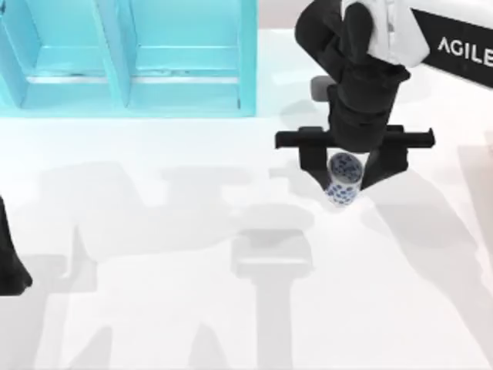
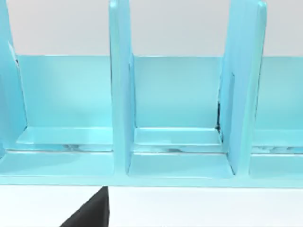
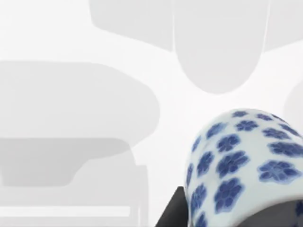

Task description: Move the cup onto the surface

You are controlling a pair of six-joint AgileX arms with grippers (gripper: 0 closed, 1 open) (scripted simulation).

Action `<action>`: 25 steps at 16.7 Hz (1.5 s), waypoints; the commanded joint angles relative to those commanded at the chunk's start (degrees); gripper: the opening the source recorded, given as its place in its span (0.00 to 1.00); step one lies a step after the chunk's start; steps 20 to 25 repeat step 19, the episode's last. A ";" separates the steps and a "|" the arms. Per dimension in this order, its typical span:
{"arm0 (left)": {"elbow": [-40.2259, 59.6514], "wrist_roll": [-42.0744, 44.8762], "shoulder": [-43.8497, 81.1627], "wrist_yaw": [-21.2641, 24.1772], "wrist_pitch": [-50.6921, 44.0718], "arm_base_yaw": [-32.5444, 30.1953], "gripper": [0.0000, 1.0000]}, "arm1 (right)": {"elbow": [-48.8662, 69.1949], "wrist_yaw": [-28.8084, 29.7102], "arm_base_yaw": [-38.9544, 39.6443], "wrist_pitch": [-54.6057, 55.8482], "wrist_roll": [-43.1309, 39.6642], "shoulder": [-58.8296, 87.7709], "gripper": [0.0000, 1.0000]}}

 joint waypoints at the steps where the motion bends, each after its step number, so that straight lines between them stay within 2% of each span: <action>1: 0.00 0.00 0.00 0.00 0.00 0.00 1.00 | 0.00 0.00 0.00 0.00 0.00 0.00 0.08; 13: 0.00 0.00 0.00 0.00 0.00 0.00 1.00 | 0.00 0.00 0.00 0.00 0.00 0.00 0.98; 25: 0.00 0.00 0.00 0.00 0.00 0.00 1.00 | 0.00 0.00 0.00 0.00 0.00 0.00 1.00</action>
